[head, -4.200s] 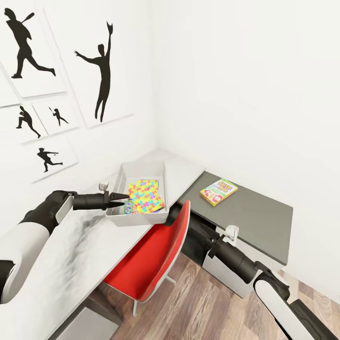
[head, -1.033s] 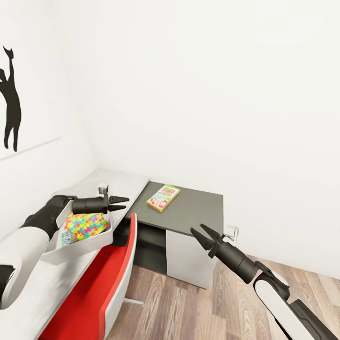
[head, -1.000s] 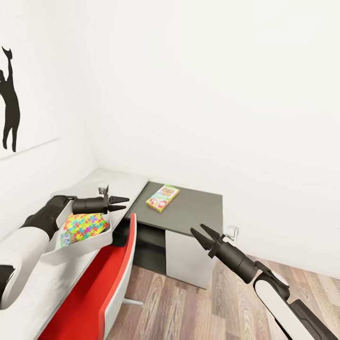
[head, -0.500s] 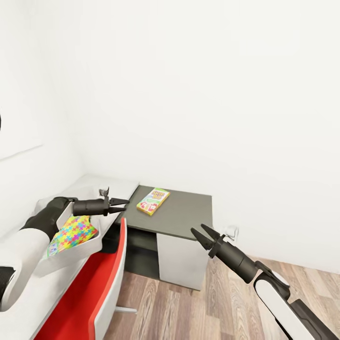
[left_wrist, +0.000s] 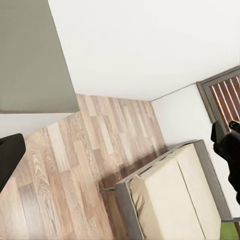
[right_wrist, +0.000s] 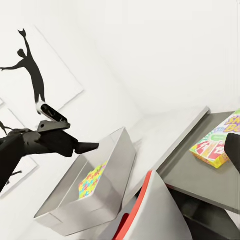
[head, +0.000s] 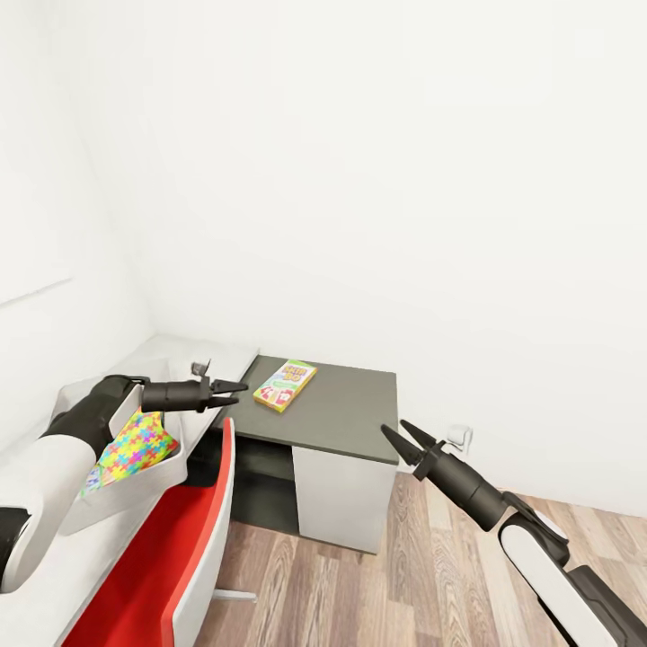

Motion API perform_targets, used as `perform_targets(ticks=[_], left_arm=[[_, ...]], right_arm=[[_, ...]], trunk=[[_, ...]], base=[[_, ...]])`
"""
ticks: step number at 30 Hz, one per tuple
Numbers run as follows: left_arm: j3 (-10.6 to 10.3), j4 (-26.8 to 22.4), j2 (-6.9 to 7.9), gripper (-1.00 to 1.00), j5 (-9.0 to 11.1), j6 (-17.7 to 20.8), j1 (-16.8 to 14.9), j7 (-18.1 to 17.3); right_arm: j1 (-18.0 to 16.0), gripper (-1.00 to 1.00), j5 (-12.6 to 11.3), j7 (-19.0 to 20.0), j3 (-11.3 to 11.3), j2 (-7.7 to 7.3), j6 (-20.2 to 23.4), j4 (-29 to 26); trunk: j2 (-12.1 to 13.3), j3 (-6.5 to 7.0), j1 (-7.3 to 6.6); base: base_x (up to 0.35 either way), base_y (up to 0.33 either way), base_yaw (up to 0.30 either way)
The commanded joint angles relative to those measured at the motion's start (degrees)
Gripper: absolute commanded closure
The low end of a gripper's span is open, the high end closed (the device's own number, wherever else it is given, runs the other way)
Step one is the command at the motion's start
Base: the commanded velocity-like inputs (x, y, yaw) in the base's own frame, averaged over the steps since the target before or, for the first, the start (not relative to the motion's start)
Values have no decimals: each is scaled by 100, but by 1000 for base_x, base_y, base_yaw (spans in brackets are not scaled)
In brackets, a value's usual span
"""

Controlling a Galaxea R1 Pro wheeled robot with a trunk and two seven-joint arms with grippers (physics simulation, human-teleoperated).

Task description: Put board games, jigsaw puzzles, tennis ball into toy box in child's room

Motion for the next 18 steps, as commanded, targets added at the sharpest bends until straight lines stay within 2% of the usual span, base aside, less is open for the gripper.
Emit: perform_targets(ticks=[1, 5, 10, 18], left_arm=[[-33, 0, 8, -100, 33, 40, -3, -5], [-28, 0, 19, -100, 31, -80, 73, 6], [-19, 5, 40, -100, 28, -417, 152, -9], [-21, 38, 45, -100, 27, -541, 274, 23]], right_arm=[[-6, -100, -62, 9, 1, -5, 35, -1], [-6, -100, -67, 9, -9, -9, 32, 3], [-6, -100, -69, 8, -13, -6, 26, 5], [-6, -100, -61, -5, -15, 3, 21, 8]], trunk=[[-13, -13, 4], [-13, -12, 4], [-13, -12, 4], [-13, -12, 4]], base=[[0, 0, -2], [0, 0, 0], [0, 0, 0], [0, 0, -13]])
